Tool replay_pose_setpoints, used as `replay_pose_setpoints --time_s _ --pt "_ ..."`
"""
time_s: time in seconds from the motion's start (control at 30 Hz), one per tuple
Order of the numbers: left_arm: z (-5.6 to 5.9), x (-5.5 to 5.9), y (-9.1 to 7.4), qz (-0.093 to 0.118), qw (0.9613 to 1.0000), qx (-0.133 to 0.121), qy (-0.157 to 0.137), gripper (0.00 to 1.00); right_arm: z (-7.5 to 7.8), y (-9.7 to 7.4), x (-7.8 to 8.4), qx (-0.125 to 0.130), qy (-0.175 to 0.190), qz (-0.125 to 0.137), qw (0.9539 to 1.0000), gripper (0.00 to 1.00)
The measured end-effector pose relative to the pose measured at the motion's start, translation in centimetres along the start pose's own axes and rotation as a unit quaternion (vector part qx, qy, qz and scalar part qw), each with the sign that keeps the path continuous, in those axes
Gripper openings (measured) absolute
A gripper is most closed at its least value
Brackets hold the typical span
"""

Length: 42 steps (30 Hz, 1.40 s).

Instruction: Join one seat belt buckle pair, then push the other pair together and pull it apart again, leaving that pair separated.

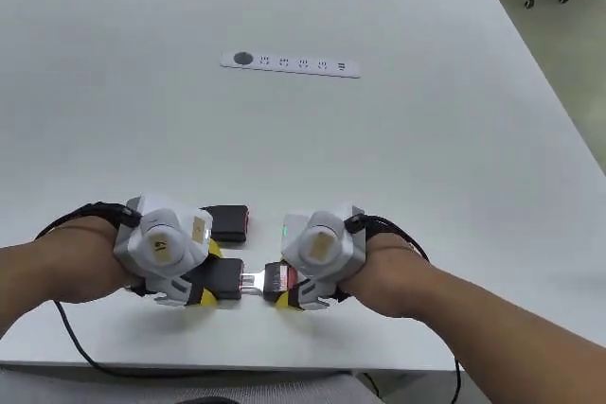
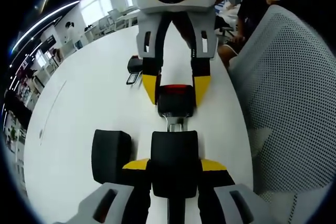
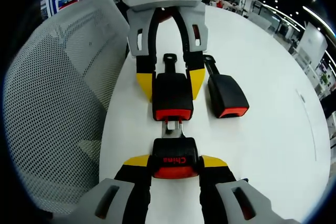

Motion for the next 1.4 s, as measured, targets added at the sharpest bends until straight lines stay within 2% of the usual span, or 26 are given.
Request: replay_pose_setpoints --time_s 0.27,0.53,0.9,0.93,1.0,1.4 --pt "-0.1 0.0 0.1 -0.001 1.0000 0.001 -0.004 0.34 0.2 0.0 0.1 -0.005 0.004 0.010 0.9999 0.31" --pt "-0.1 0.2 0.1 0.006 1.0000 0.001 -0.007 0.33 0.4 0.3 -0.7 -0.005 0.005 0.008 0.9999 0.30" --pt "0.0 0.0 0.1 0.000 1.0000 0.004 -0.003 0.33 0.2 0.9 -1.7 -0.005 0.007 0.020 0.9998 0.30" --pt "0.0 -0.1 0.1 0.001 1.0000 0.005 -0.004 0.32 0.3 0.9 -2.0 -0.005 -0.011 0.012 0.9999 0.30" --pt "0.0 -0.2 0.1 0.000 1.0000 0.006 -0.003 0.32 0.1 0.7 -1.9 -0.005 0.000 0.016 0.9999 0.30" --pt "0.0 -0.1 -0.1 -0.001 1.0000 0.006 -0.004 0.33 -0.1 0.5 -1.8 0.001 0.002 0.015 0.9999 0.30"
Point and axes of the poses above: the centre of the closed fingertips' face, and the gripper's own axes: y roughly forward along the fingers, z roughly to its right, x roughly out of its underside, the point moved 10 cm from there along -y, roughly backward along the fingers, and after that the axes turned 6 degrees about -z, right-handed, at the moved point
